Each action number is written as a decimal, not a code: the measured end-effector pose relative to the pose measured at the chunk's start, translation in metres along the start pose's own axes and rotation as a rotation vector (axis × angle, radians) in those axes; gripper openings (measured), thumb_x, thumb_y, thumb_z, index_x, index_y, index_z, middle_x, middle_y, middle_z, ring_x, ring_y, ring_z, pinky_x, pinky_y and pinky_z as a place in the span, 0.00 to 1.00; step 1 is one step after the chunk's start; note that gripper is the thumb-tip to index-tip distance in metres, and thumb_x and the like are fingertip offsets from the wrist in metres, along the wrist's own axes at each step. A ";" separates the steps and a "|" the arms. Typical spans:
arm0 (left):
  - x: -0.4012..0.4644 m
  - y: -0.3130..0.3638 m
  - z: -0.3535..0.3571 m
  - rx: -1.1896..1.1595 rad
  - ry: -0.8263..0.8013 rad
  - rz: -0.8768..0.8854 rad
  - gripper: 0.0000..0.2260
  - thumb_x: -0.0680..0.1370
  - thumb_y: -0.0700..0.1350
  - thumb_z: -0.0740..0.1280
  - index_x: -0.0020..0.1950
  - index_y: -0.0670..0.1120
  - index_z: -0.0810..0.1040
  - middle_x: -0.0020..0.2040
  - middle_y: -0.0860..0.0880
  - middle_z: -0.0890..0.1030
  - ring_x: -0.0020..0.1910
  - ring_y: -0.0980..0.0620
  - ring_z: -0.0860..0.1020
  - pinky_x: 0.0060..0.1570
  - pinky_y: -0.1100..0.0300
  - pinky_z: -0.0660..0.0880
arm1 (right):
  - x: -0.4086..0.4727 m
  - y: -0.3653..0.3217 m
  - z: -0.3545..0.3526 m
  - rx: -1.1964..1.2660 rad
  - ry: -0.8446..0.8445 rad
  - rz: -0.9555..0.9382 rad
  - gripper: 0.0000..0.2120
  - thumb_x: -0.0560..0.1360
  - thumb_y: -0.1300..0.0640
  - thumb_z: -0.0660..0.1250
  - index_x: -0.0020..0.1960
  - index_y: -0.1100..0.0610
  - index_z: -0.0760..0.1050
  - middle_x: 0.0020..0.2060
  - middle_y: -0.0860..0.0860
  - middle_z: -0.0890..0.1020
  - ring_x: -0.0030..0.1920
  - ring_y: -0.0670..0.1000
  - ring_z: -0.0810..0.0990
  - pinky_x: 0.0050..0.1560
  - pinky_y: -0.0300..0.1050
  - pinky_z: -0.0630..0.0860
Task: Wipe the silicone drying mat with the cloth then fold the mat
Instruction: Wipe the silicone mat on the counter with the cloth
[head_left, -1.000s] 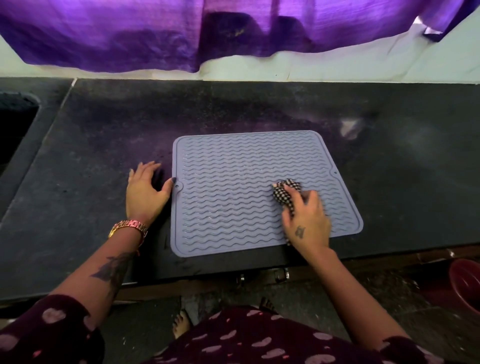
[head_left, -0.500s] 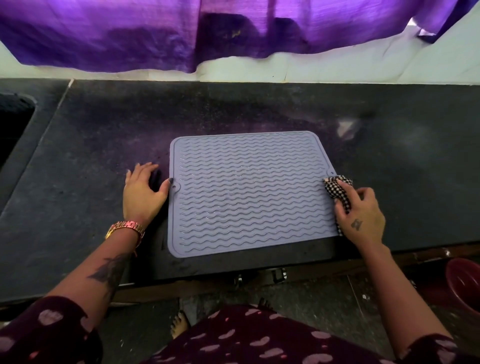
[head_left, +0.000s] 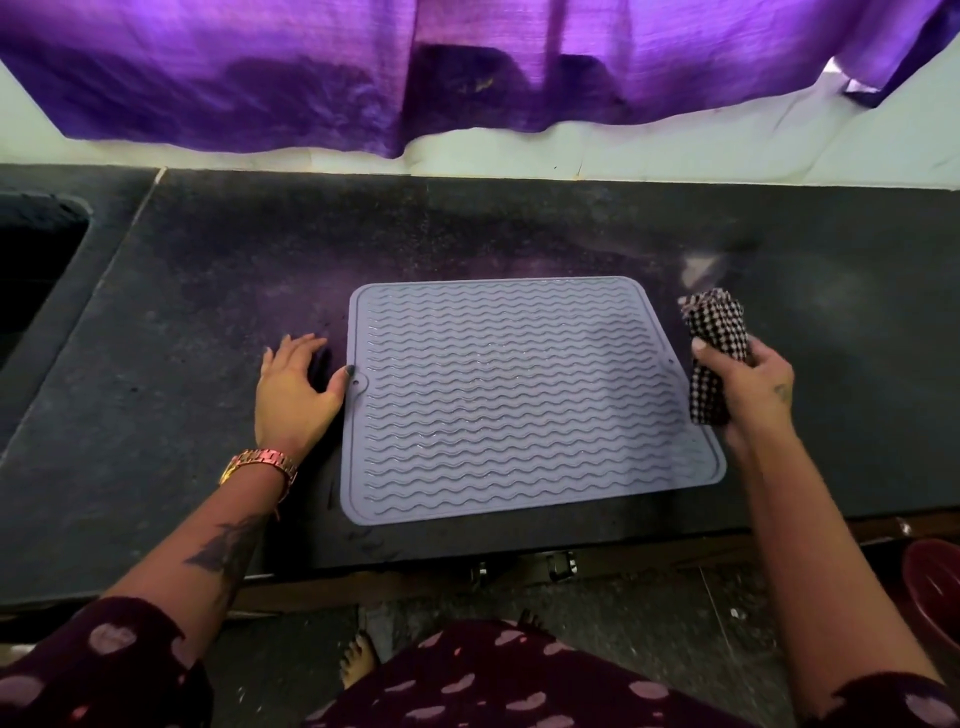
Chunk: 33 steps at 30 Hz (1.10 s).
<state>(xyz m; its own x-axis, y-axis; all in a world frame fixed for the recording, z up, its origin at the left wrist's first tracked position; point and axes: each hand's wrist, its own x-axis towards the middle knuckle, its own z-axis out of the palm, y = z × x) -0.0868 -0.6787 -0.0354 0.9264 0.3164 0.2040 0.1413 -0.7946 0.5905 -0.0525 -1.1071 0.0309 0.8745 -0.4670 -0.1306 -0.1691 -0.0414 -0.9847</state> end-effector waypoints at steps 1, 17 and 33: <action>0.000 0.000 0.000 0.001 0.000 0.001 0.21 0.75 0.50 0.68 0.65 0.42 0.74 0.68 0.43 0.72 0.73 0.43 0.63 0.75 0.52 0.49 | 0.000 -0.005 0.005 0.143 -0.088 0.074 0.15 0.68 0.62 0.72 0.55 0.58 0.78 0.45 0.53 0.84 0.45 0.52 0.82 0.48 0.50 0.78; 0.005 -0.003 0.003 -0.005 0.003 0.006 0.20 0.74 0.48 0.69 0.64 0.43 0.74 0.68 0.43 0.72 0.73 0.44 0.63 0.75 0.52 0.49 | -0.066 -0.012 0.103 -0.378 -0.821 -0.172 0.21 0.76 0.39 0.55 0.68 0.38 0.62 0.58 0.38 0.73 0.54 0.38 0.72 0.47 0.37 0.69; 0.008 -0.007 0.007 -0.003 0.026 0.010 0.20 0.74 0.49 0.69 0.64 0.43 0.75 0.68 0.44 0.73 0.73 0.45 0.63 0.75 0.53 0.49 | -0.169 0.045 0.136 -1.021 -0.953 -0.920 0.21 0.76 0.36 0.52 0.67 0.38 0.66 0.74 0.51 0.57 0.70 0.55 0.56 0.64 0.52 0.55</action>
<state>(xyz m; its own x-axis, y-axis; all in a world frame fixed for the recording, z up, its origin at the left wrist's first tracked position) -0.0779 -0.6743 -0.0435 0.9186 0.3215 0.2300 0.1309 -0.7964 0.5904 -0.1460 -0.9105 -0.0072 0.7235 0.6902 0.0130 0.6516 -0.6765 -0.3432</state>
